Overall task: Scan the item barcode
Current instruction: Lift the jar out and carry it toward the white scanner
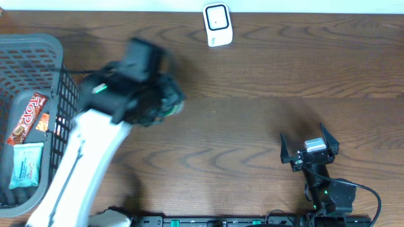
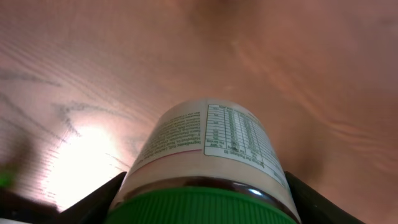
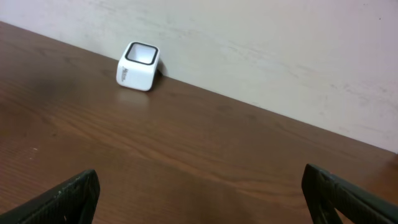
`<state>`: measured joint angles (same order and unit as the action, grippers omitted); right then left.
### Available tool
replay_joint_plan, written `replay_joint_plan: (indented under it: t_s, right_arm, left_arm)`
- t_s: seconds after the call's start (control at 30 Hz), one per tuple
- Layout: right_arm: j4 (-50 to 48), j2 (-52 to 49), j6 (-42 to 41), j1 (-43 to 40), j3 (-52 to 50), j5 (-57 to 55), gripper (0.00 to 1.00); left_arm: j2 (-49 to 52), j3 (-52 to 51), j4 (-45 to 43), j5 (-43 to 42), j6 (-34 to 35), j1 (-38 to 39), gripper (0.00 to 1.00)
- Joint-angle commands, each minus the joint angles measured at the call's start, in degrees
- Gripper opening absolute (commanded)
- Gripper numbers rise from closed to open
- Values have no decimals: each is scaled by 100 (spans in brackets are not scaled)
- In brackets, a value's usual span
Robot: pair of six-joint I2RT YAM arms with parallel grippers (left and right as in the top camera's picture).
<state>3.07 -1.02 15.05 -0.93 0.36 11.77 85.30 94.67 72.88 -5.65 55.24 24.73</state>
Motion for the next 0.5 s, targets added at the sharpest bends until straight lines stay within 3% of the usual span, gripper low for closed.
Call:
replay_joint_plan:
  t_s: [0.0,0.3,0.47]
  right_arm:
    - [24,0,-39,13,-2,-31,99]
    - [24,0,-42,13,-2,-31,99]
    - [24,0,-39,13,-2,-31,99]
  left_arm:
    - [758,-13,-81,525,809,337,66]
    - [2647,-13,-927,417,2245,796,66]
    - [3254,-13,-1231,398,2304,916,66]
